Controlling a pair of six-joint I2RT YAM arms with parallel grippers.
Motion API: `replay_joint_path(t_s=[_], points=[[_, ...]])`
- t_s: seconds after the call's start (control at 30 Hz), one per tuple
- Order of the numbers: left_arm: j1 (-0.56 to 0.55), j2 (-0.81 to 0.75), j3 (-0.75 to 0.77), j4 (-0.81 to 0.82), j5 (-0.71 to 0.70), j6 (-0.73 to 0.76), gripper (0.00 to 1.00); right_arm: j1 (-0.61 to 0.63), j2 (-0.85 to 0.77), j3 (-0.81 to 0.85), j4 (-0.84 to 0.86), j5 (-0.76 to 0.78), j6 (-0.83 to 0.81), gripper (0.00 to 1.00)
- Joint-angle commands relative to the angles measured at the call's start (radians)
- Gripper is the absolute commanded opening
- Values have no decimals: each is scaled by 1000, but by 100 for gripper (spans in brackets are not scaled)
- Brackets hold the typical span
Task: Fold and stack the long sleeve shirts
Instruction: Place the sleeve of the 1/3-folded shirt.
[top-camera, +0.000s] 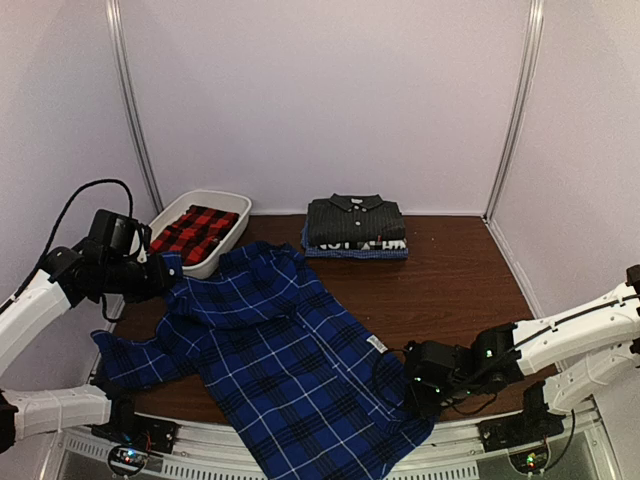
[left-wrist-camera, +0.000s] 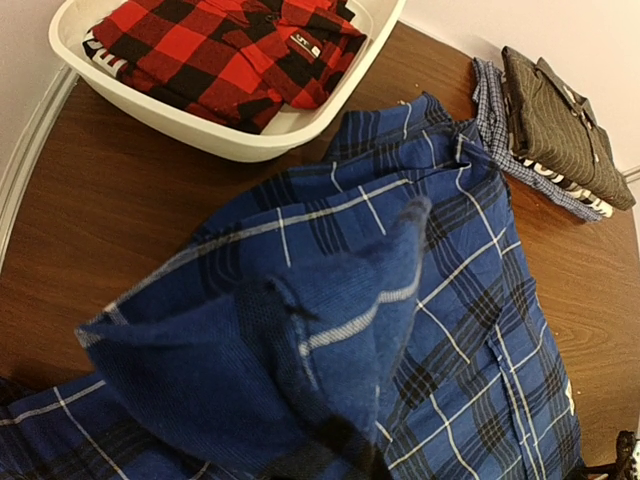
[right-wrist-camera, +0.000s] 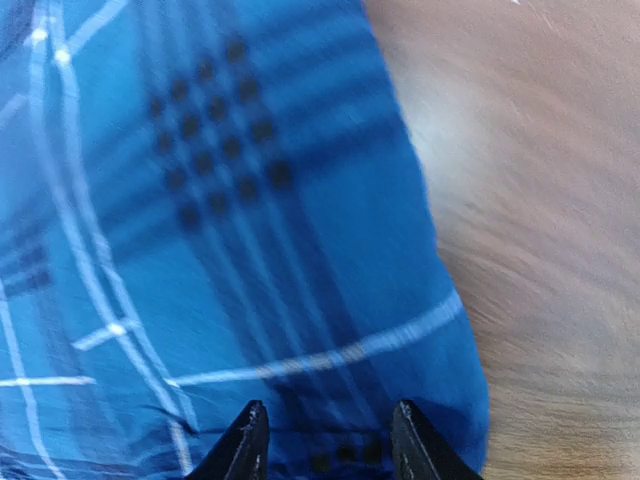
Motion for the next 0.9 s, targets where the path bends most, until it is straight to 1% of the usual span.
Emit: replay_joint_path(t_s=[0.0, 0.1, 0.23, 0.37, 0.5, 0.6, 0.63, 0.8, 0.87], points=[[9, 13, 0, 33, 28, 37, 0, -2, -96, -99, 32, -27, 83, 44], [10, 10, -15, 31, 41, 43, 0, -2, -140, -85, -26, -10, 94, 43], [7, -19, -29, 24, 92, 34, 0, -1, -182, 27, -154, 78, 59, 43], [-4, -89, -59, 24, 113, -10, 0, -7, -148, 128, -159, 139, -10, 44], [-18, -171, -94, 32, 150, -40, 0, -65, -59, 192, -70, 139, -98, 45], [-37, -230, -134, 37, 203, -73, 0, -147, 12, 253, 81, 105, -181, 45], [-41, -250, -153, 37, 224, -91, 0, -173, 58, 283, 120, 95, -205, 45], [-61, -351, -225, 35, 316, -189, 0, -277, 272, 484, 268, 37, -312, 39], [-63, -401, -231, 35, 339, -219, 0, -305, 368, 582, 290, 18, -348, 37]])
